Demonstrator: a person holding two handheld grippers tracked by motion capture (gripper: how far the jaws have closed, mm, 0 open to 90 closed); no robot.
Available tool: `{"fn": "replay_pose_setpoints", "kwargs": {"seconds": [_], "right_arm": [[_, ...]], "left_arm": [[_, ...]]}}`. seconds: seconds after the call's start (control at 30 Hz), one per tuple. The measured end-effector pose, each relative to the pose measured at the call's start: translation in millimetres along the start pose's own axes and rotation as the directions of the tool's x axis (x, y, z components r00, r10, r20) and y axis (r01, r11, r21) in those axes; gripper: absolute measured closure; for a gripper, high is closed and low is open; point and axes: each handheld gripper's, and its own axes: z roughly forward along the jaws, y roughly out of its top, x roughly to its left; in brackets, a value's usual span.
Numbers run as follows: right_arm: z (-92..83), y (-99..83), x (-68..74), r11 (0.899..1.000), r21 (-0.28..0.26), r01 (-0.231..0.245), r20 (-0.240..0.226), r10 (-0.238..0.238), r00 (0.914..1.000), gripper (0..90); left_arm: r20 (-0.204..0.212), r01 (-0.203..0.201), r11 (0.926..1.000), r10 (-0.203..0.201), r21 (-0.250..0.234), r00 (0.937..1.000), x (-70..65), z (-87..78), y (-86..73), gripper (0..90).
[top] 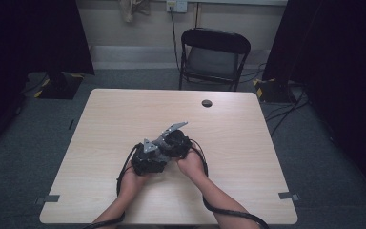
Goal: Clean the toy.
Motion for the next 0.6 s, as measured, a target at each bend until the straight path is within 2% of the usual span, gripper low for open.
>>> {"fn": "replay_pose_setpoints", "kwargs": {"seconds": [0.23,0.33,0.6], "right_arm": [[6.6,-1.1,6.2,1.000,0.008,0.023,0.000,-0.023,0.9997,71.1],[7.4,-2.4,6.3,1.000,-0.002,0.010,0.000,-0.010,0.9999,71.1],[9.3,0.8,7.8,1.000,0.007,0.024,0.024,-0.024,0.9994,71.1]], "left_arm": [[-0.001,0.012,0.9999,-0.012,-0.007,0.9999,-0.8,0.4,-0.2,24.2],[-0.001,0.013,0.9999,-0.013,-0.007,0.9999,-0.8,0.4,-0.2,24.3],[-0.006,0.014,0.9999,-0.014,-0.008,0.9999,-1.2,0.7,-0.1,24.3]]}}
